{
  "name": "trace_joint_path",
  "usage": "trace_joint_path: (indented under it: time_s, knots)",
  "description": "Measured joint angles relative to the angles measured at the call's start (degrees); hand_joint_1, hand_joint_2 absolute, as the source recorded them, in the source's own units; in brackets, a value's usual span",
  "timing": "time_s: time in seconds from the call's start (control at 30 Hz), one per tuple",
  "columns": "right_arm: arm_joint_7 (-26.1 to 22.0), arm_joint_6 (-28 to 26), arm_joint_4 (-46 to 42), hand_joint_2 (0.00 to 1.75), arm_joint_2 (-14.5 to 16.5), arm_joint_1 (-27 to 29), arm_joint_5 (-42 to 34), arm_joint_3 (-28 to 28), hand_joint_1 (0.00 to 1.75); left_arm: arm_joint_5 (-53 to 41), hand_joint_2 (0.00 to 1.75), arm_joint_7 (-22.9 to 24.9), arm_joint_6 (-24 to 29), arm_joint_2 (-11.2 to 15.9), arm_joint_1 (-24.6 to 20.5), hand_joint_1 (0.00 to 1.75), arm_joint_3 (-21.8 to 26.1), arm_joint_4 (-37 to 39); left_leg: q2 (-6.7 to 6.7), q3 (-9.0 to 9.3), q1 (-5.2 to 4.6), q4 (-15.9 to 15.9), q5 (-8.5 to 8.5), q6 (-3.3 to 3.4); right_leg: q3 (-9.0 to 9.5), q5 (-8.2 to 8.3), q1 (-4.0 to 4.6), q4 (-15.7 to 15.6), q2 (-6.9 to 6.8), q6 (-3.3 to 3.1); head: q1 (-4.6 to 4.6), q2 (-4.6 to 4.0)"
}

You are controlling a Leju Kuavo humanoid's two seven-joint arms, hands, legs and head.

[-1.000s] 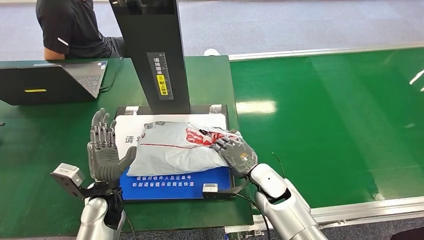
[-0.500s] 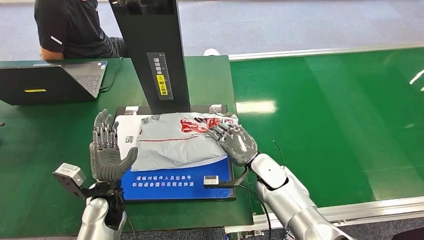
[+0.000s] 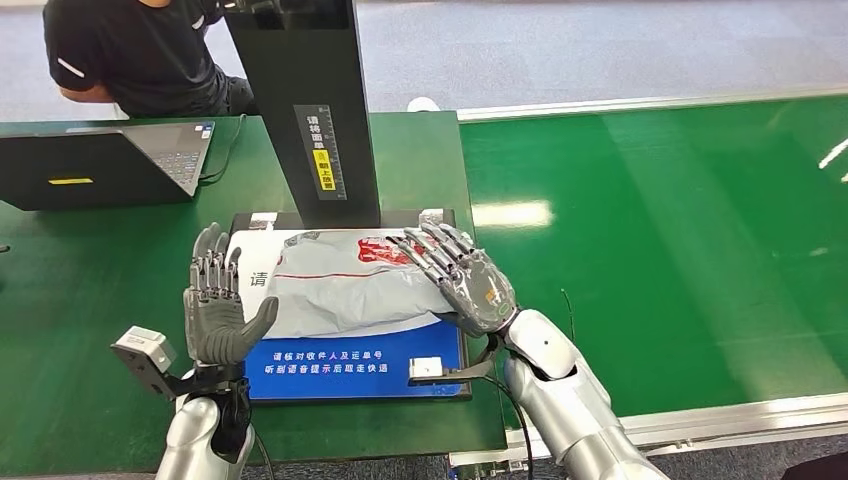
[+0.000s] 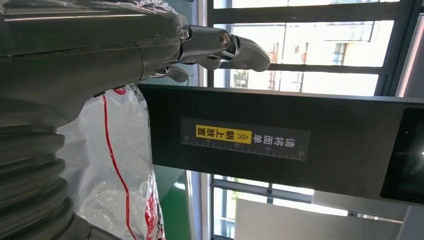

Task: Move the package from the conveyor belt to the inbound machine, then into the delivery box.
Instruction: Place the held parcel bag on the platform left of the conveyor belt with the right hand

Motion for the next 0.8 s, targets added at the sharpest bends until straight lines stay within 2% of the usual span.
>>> trace_joint_path:
  time_s: [0.07, 0.1, 0.27, 0.33, 0.4, 0.5, 0.57, 0.67, 0.73, 0.8]
  knots:
    - [-1.73, 4.09, 1.08, 1.75, 0.51, -0.34, -5.88, -0.28, 0.0, 0.49, 1.75, -0.01, 0.27, 0.13, 0.0, 0.0, -0.1, 0.06, 0.0, 0.0, 0.0, 0.0, 0.0, 0.0, 0.0, 0.0, 0.0, 0.0, 0.0, 0.0, -0.01, 0.0]
    - [-2.39, 8.57, 1.66, 1.75, 0.68, -0.54, -10.7, -0.2, 0.0, 0.77, 1.75, -0.02, 0.39, 0.21, 0.02, 0.0, -0.14, 0.07, 0.0, 0.01, 0.0, 0.0, 0.0, 0.0, 0.0, 0.0, 0.0, 0.0, 0.0, 0.0, 0.0, 0.0]
    - [-3.63, 41.87, -1.05, 1.75, -0.5, 0.56, -44.87, 2.47, 0.0, 1.45, 1.75, -0.02, 0.44, 0.67, 0.34, 0.0, -0.19, 0.07, 0.0, 0.0, 0.0, 0.01, 0.01, -0.01, -0.03, -0.01, 0.0, 0.0, -0.01, 0.0, -0.01, 0.0]
    - [-3.84, 50.6, -5.08, 1.75, -1.94, 1.97, -56.06, 3.39, 0.0, 1.5, 1.75, -0.02, 0.42, 0.85, 0.6, 0.0, -0.17, 0.07, -0.01, -0.02, 0.0, 0.01, 0.0, -0.01, -0.04, -0.02, 0.0, -0.01, -0.01, 0.0, -0.01, 0.0]
    - [-3.88, 56.94, -9.44, 1.75, -3.4, 3.62, -63.56, 3.66, 0.0, 1.5, 1.75, -0.02, 0.41, 1.0, 0.86, 0.0, -0.15, 0.07, -0.01, -0.02, 0.0, 0.01, -0.01, 0.0, -0.04, -0.03, 0.0, -0.02, -0.01, 0.0, -0.01, 0.0]
    - [-3.91, 65.56, -16.37, 1.75, -5.21, 6.44, -71.19, 3.4, 0.0, 1.5, 1.75, -0.03, 0.35, 1.19, 1.12, 0.0, -0.11, 0.07, 0.0, -0.03, -0.01, 0.01, -0.03, 0.01, -0.06, -0.03, -0.01, -0.04, -0.01, 0.0, -0.01, 0.0]
    - [-3.9, 70.31, -20.35, 1.75, -5.8, 8.54, -73.62, 2.26, 0.0, 1.5, 1.75, -0.04, 0.33, 1.26, 1.23, 0.0, -0.08, 0.07, -0.02, -0.03, -0.02, 0.01, -0.03, 0.01, -0.05, -0.04, 0.0, -0.05, -0.02, 0.01, -0.01, 0.0]
    - [-3.91, 78.15, -26.92, 1.75, -6.0, 12.8, -76.03, -2.4, 0.0, 1.44, 1.75, -0.04, 0.33, 1.3, 1.48, 0.0, 0.02, 0.05, -0.06, -0.04, -0.02, 0.0, -0.03, 0.01, -0.04, -0.05, 0.0, -0.04, -0.06, 0.02, -0.01, 0.0]
    - [-3.91, 81.32, -30.18, 1.75, -5.84, 15.13, -77.05, -5.7, 0.0, 1.36, 1.75, -0.04, 0.32, 1.32, 1.71, 0.0, 0.08, 0.04, -0.05, -0.05, -0.01, 0.0, -0.03, 0.01, -0.03, -0.05, 0.0, -0.04, -0.05, 0.01, -0.01, 0.0]
    - [-3.9, 82.3, -32.3, 1.75, -5.69, 16.63, -77.46, -7.9, 0.0, 1.31, 1.75, -0.04, 0.31, 1.33, 1.83, 0.0, 0.12, 0.04, -0.05, -0.04, -0.01, 0.0, -0.03, 0.01, -0.03, -0.04, -0.01, -0.04, -0.05, 0.01, 0.0, 0.0]
